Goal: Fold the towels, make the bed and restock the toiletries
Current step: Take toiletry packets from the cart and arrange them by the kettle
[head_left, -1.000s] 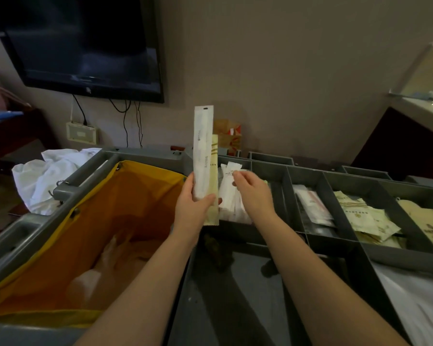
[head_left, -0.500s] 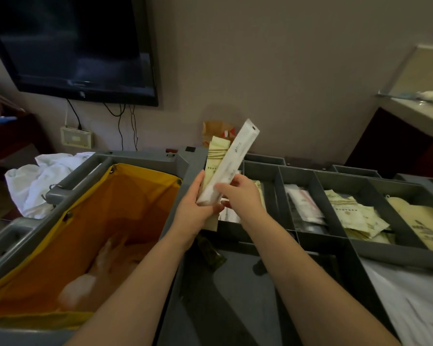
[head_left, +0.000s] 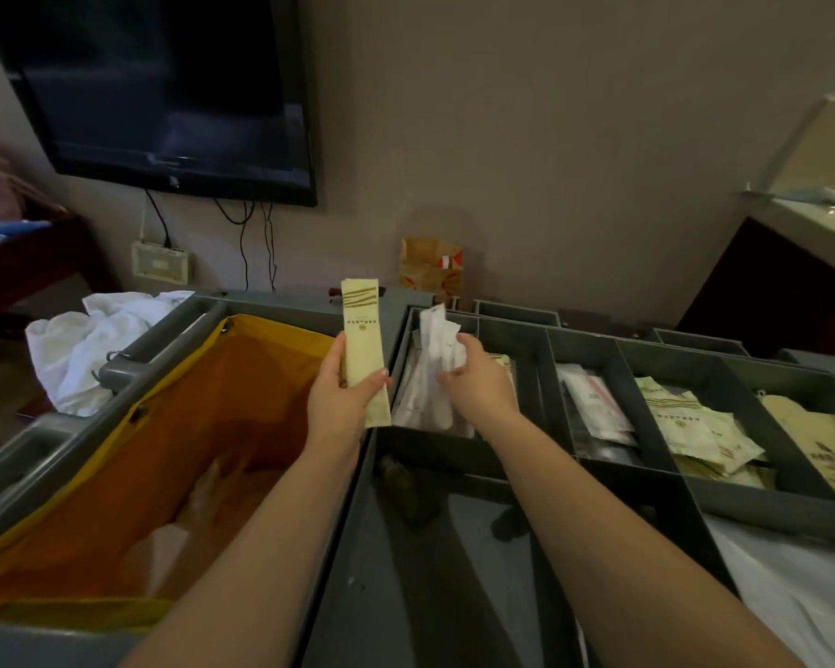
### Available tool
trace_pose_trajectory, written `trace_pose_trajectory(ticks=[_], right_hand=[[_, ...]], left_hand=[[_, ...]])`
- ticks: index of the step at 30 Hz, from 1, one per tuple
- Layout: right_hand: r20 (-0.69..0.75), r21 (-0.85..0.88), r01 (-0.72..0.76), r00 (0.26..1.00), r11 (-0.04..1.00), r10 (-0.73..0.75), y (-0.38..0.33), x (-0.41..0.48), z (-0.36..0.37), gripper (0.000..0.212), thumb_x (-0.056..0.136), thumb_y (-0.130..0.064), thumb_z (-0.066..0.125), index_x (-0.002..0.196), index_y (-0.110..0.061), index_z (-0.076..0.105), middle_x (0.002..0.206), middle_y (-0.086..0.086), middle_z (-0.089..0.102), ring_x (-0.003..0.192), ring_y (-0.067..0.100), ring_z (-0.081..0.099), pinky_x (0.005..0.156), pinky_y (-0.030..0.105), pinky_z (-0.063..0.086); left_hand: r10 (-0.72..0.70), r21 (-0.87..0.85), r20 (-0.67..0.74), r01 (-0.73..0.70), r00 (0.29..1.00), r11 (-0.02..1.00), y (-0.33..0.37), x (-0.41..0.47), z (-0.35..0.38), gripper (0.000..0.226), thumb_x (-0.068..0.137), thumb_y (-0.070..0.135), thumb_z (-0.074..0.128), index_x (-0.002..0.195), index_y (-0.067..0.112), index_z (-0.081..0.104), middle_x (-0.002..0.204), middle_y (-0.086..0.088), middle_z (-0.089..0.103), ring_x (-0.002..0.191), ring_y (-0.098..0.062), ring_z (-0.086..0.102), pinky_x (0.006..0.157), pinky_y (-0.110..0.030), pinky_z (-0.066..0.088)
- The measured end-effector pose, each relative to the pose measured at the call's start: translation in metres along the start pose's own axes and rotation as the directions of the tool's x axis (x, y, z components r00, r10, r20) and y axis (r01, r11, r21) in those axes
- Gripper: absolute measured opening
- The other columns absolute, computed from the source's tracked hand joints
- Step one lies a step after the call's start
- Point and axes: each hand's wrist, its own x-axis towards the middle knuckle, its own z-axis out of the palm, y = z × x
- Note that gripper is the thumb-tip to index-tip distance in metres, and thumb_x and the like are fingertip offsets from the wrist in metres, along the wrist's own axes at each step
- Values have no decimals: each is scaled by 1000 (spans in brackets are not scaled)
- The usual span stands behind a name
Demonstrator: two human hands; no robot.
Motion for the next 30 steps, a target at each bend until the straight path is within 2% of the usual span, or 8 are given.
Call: trace_pose_trajectory(ticks=[3,7,10,12,14,18,23,30], right_hand=[[89,-478,175,984,861,-151,3,-1,12,28,95,-32,49,121,-27,58,107,4,62,96,22,58,88,39,49],[189,-673,225,973,705,-130,2,-2,3,25,92,-30,53,116,-29,61,115,4,55,114,26,46,98,45,31],[43,-484,194,979,853,-198,0,-9,-11,25,97,-36,43,111,-30,63,117,-1,51,118,23,42,98,43,32],[-45,-39,123,991,992,-124,-3,-18,-15,28,99,-41,40,100,-25,63,105,-6,56,106,18,52,82,32,42],[34,241,57,997,969,-68,-8,-30,-15,30,97,-45,45,106,-22,61,98,-8,60,91,11,58,65,22,41],[100,306,0,995,952,-32,-1,-37,-11,26,93,-36,57,115,-23,59,107,-8,63,90,8,60,63,19,45],[61,449,-123,992,885,108,20,-23,-47,23,96,-28,52,115,-17,61,102,-5,63,88,11,59,66,26,49],[-13,139,-162,986,977,165,56,-2,-76,40,98,-29,50,135,-14,49,111,6,63,88,16,60,75,31,50]], left_hand=[[3,9,6,-3,1000,1000,0,-1,1,69,87,3,62,144,30,34,137,-1,49,121,-24,52,94,-47,50],[10,28,53,-11,999,1000,2,-5,7,62,92,6,56,145,28,33,136,0,50,112,-21,59,85,-38,55],[2,91,111,-12,994,996,2,-13,15,51,97,13,49,145,26,35,129,4,54,94,-13,65,67,-23,55],[3,129,146,-22,989,991,2,-18,20,49,98,15,48,144,26,37,125,8,54,95,-11,64,67,-22,55],[-12,139,181,-14,984,990,2,-22,25,48,98,17,49,143,27,38,130,7,52,105,-13,59,80,-28,54],[-62,119,242,34,968,992,4,-32,31,41,99,22,46,139,31,43,123,11,48,100,-6,50,82,-23,42],[-127,85,209,111,970,990,5,-27,22,37,97,10,47,122,36,56,124,0,53,99,-18,62,79,-35,57],[-75,213,241,22,968,977,1,-26,22,49,95,5,50,126,42,49,127,4,49,97,-16,62,73,-30,58]])
